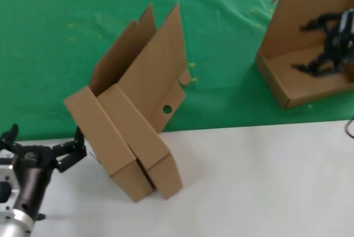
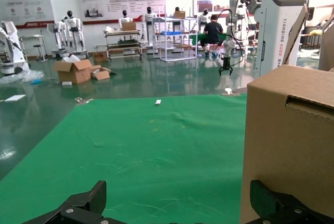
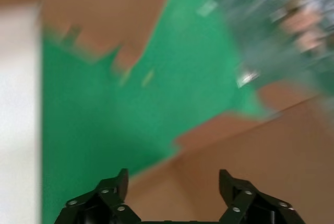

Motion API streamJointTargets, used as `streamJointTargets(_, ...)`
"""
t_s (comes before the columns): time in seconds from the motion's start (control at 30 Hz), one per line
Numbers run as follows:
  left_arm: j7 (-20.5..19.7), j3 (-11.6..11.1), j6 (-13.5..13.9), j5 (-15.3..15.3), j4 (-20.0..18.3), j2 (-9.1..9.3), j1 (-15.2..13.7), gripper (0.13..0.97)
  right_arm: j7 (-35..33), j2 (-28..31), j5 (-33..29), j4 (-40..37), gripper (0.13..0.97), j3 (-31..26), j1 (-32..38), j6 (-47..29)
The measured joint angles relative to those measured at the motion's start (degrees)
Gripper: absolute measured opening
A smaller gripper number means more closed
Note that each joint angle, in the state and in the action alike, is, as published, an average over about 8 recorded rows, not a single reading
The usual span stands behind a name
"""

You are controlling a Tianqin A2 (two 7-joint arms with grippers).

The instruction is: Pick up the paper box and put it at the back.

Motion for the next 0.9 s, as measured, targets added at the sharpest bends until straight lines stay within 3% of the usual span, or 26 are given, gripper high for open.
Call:
streamJointTargets(0.27, 0.00, 0.00, 0.00, 0.00, 0.00, 0.00, 0.00, 0.966, 8.87, 8.01, 16.89, 17.01, 0.692, 16.18, -13.43, -6.35)
streamJointTargets(0.43, 0.00, 0.00, 0.00, 0.00, 0.00, 0.00, 0.00, 0.966, 14.64, 8.31, 29.61, 28.50, 0.774, 29.04, -26.32, -4.46)
streamJointTargets(0.6, 0.00, 0.00, 0.00, 0.00, 0.00, 0.00, 0.00, 0.966, 17.44, 1.15, 41.15, 39.55, 0.866, 42.38, -39.72, 1.63)
streamJointTargets(0.73, 0.00, 0.00, 0.00, 0.00, 0.00, 0.00, 0.00, 0.966, 18.10, -8.31, 46.82, 49.67, 0.866, 51.90, -50.27, 5.94)
streamJointTargets(0.9, 0.00, 0.00, 0.00, 0.00, 0.00, 0.00, 0.00, 0.966, 17.45, -18.02, 53.19, 62.19, 0.917, 56.13, -62.78, 9.73)
